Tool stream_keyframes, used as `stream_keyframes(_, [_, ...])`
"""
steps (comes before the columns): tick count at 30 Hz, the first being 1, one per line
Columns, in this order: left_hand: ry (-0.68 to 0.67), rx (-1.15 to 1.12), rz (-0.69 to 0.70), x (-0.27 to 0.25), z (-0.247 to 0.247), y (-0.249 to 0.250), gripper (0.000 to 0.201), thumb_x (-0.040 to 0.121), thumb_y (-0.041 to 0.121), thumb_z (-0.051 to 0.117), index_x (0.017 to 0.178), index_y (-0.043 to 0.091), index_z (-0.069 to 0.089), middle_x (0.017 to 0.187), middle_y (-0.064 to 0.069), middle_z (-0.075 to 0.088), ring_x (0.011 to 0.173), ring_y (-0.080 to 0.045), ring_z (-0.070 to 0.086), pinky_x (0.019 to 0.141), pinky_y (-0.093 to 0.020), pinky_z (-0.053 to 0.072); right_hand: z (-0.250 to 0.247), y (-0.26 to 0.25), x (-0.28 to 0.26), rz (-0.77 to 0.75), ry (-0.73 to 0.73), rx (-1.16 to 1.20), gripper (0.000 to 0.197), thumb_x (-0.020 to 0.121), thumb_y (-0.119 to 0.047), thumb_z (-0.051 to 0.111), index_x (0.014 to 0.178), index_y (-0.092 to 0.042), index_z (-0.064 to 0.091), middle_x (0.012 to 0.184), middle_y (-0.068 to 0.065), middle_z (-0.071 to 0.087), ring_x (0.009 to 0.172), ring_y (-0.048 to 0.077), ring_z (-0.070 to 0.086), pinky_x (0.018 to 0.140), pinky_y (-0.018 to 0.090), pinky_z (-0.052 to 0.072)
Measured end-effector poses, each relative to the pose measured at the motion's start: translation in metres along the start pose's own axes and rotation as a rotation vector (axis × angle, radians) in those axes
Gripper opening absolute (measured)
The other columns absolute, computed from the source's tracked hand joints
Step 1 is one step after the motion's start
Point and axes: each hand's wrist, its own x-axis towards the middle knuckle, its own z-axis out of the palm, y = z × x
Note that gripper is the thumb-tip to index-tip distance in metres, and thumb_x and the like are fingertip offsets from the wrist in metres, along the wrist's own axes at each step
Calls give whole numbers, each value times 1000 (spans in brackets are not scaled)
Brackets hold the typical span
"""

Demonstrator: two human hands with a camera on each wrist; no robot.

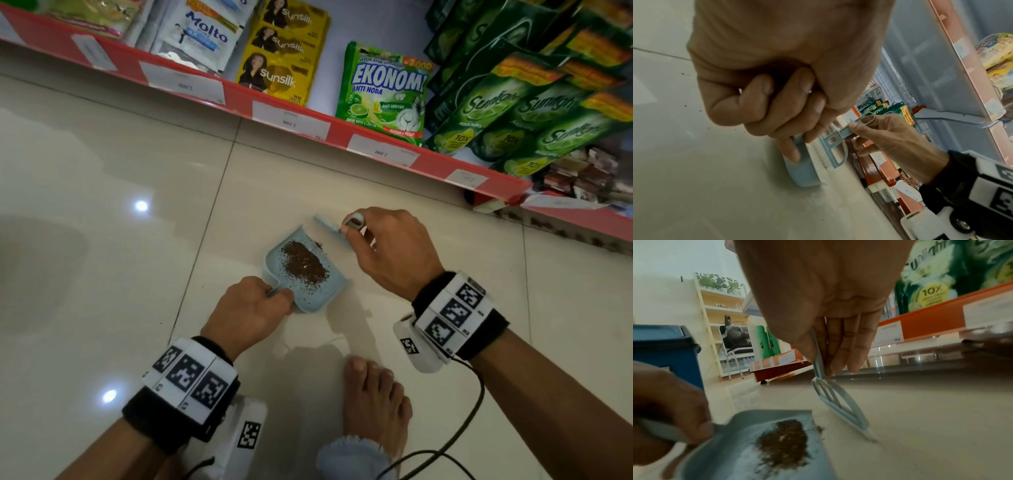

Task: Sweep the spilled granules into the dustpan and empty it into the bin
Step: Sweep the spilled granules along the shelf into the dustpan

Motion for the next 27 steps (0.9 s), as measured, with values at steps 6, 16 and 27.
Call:
stream_keyframes(6, [-3, 14, -12, -2, -1, 0, 42, 91, 34, 58, 89, -5, 73, 58, -4, 57, 57, -17, 54, 55, -24, 41, -5, -11, -1, -12, 65, 152, 25, 98, -36, 50, 93, -21, 68, 80, -4, 69, 67, 16, 63, 65, 37, 54])
stream_keyframes(16, [-4, 33, 2, -5, -3, -1, 42, 91, 34, 57, 89, -5, 72, 60, -6, 57, 59, -19, 54, 56, -26, 41, 1, -19, 1, -29, -34, 132, 23, 99, -35, 49, 93, -20, 65, 82, -4, 66, 71, 18, 60, 67, 38, 53])
stream_keyframes(27, [2, 37, -42, -5, -3, -5, 40, 90, 36, 57, 91, 0, 73, 67, -7, 61, 64, -21, 57, 59, -27, 44, 6, -21, -2, -49, -21, -27, 25, 100, -38, 46, 98, -21, 64, 85, -5, 65, 71, 17, 59, 65, 33, 52])
